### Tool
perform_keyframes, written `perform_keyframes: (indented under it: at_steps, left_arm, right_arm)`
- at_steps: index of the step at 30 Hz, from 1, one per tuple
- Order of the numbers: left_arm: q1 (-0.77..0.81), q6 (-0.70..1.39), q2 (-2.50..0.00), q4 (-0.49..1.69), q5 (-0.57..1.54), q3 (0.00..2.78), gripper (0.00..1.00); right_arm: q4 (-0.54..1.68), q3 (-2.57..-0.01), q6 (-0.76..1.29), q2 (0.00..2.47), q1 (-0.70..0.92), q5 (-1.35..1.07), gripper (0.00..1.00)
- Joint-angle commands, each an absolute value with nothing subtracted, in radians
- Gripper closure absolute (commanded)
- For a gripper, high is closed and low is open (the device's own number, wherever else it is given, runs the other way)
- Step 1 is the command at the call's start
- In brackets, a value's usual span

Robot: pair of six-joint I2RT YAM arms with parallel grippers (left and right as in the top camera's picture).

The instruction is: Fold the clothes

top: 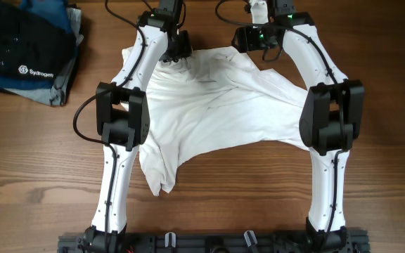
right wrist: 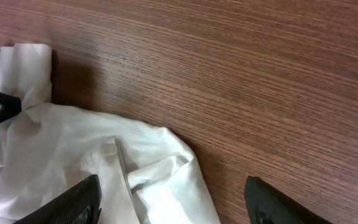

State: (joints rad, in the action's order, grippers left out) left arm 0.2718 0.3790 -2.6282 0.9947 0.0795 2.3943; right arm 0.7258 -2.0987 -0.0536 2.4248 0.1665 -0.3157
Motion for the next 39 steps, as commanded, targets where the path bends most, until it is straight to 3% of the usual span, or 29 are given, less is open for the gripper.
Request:
perform_keyframes:
  at_steps: [1, 3, 6, 13, 15, 18, 20, 21, 22, 39]
  left_arm:
    - [0.263, 0.373, -2.637, 0.996, 0.088, 2.402, 0.6]
    - [0.263, 0.374, -2.637, 0.996, 0.088, 2.402, 0.6]
    - [0.263, 0.373, -2.637, 0.996, 0.088, 2.402, 0.6]
    - [0.263, 0.374, -2.637, 0.997, 0.088, 2.402, 0.6]
    - [0.263, 0.374, -2.637, 0.997, 0.088, 2.402, 0.61]
    - [0.263, 0.374, -2.637, 0.997, 0.089, 2.402, 0.64]
    - [0.263, 0.374, -2.637, 0.997, 0.088, 2.402, 0.77]
    - [0.263, 0.374, -2.637, 0.999, 0.088, 2.402, 0.91]
    - [0.263, 0.374, -2.637, 1.0, 0.088, 2.402, 0.96]
    - [0.263, 0.374, -2.637, 1.0, 0.046, 2.402, 0.96]
  right_arm:
    - [0.742, -2.113, -0.063, 2.46, 0.162, -0.315, 0.23]
    - [0.753, -2.113, -0.065, 2.476, 0.162, -0.315, 0.24]
    - [0.772, -2.113, -0.064, 2.494, 0.162, -0.316, 0.33]
    - [0.796, -2.113, -0.064, 2.528, 0.162, -0.33, 0.36]
    - [0.796, -2.113, -0.064, 2.532, 0.162, -0.352, 0.41]
    - [0.781, -2.114, -0.064, 2.532, 0.163, -0.358, 0.73]
    - [0.783, -2.117, -0.063, 2.532, 0.162, -0.361, 0.94]
    - [0.785, -2.117, -0.064, 2.532, 0.161, -0.361, 0.95]
    - [0.788, -2.117, -0.065, 2.532, 0.16, -0.361, 0.95]
    - [0.742, -2.126, -0.105, 2.281, 0.075, -0.251, 0.95]
